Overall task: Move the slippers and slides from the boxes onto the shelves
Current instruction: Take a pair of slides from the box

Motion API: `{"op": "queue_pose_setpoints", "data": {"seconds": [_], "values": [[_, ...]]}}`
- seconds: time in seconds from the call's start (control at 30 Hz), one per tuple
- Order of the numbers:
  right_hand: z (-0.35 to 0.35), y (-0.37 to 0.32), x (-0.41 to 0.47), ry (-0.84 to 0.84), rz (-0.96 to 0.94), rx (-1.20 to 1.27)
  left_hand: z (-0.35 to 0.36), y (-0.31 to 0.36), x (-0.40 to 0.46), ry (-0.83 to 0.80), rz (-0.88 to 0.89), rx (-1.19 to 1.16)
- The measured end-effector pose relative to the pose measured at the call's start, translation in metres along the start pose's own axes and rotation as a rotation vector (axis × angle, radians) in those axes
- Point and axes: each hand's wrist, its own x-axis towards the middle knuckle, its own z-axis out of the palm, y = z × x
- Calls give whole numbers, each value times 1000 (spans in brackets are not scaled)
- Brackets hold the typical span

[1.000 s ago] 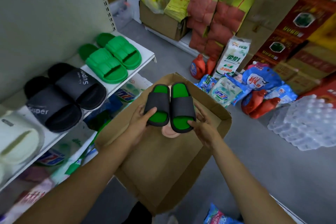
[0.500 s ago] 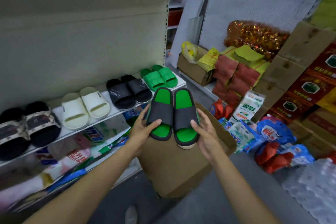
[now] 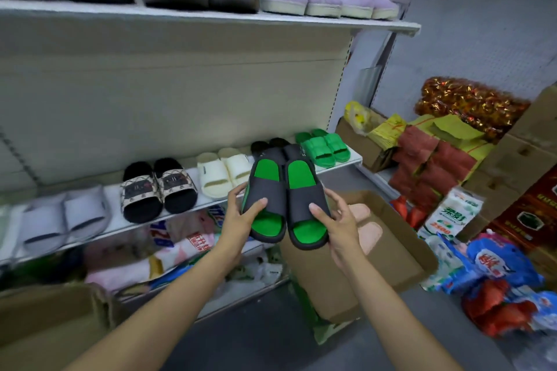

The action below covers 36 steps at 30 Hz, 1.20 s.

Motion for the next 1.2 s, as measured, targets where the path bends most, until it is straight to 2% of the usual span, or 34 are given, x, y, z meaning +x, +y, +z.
{"op": "queue_pose_setpoints", "data": {"seconds": [0.13,0.4,0.67,0.83,1.03,1.2], "values": [[82,29,-43,-31,20,-17,-85,18,-32,126,1,-22],[224,78,-109,-164,64,-77,-254,67,-85,254,0,14],[336,102,-130,-397,65,-156,-369,113,-126,362,91,125],[391,111,-155,-478,67,-171,-427,128,-148,407,116,142],[462,130,-197,-507,87,-193,-509,146,-175,415,121,106],[533,164,-245,-436,98,-156,-591,166,-192,410,79,71]]}}
